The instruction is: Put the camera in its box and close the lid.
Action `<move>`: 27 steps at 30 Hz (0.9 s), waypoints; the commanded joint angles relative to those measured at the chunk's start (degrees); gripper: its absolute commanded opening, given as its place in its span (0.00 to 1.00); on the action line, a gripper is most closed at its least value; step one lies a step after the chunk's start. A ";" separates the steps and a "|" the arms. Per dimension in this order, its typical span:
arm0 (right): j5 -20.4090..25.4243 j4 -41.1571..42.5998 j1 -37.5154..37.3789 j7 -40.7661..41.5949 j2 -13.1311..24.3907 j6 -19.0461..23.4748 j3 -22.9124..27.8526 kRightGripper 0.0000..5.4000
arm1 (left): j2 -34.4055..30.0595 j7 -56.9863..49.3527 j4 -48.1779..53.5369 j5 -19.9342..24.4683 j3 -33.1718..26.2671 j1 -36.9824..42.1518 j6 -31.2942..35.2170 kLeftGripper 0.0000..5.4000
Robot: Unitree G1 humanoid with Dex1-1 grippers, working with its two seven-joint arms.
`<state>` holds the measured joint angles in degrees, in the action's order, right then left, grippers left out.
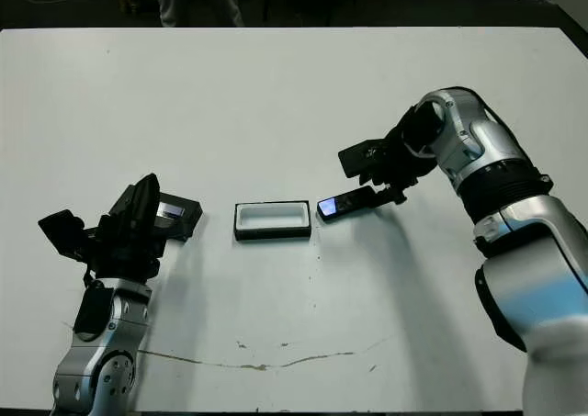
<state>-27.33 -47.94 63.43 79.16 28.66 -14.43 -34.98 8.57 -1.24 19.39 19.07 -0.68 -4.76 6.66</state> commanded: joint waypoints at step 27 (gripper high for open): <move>-2.59 -1.25 -4.73 -2.41 -1.75 -3.54 -2.42 0.07 | -0.03 -0.42 -0.30 -0.23 -0.30 -0.65 0.26 0.00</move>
<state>-28.39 -48.05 62.60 75.87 27.26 -18.47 -35.46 8.56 -1.24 19.37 19.25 -0.72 -4.76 6.26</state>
